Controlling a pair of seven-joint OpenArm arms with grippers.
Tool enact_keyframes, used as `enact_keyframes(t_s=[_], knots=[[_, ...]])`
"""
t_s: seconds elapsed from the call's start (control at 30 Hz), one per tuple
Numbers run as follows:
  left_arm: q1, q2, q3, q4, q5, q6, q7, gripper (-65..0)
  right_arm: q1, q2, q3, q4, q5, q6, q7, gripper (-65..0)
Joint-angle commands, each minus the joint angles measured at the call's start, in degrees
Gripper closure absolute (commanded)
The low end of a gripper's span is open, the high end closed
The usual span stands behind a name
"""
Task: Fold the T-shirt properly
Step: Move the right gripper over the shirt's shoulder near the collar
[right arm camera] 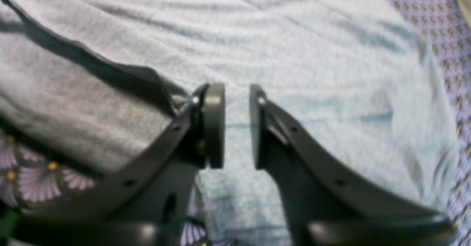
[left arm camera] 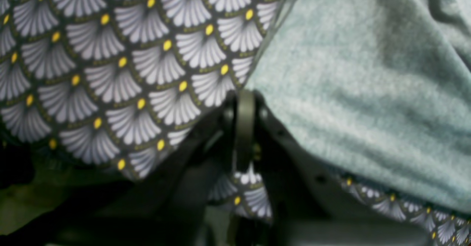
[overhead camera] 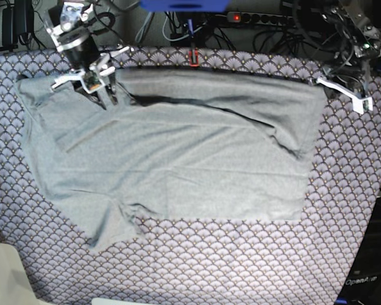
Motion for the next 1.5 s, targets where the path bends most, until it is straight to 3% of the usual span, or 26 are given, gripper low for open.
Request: enact_keyframes(t_s=[0.0,0.23,0.4,1.47], knots=[[0.0,-0.6,-0.1,1.2,-0.6,-0.1,-1.0,0.0,-0.3,-0.1,-0.9,1.0,0.1,-0.2,1.7,-19.8],[0.5,-0.5,-0.1,1.2,-0.6,-0.1,-1.0,0.0,-0.1,-0.1,-3.5,0.9,-7.2,-0.2,1.7,-29.7],[0.4,-0.2,-0.1,1.2,-0.6,-0.1,-1.0,0.0,1.2,-0.1,-3.9,0.5,-8.0,-0.2,1.6,-33.0],[-1.0,-0.1,-0.1,1.1,-0.6,-0.1,-1.2,0.0,7.6,-0.1,-3.4,-9.4,-8.1,-0.2,1.6,-32.5]])
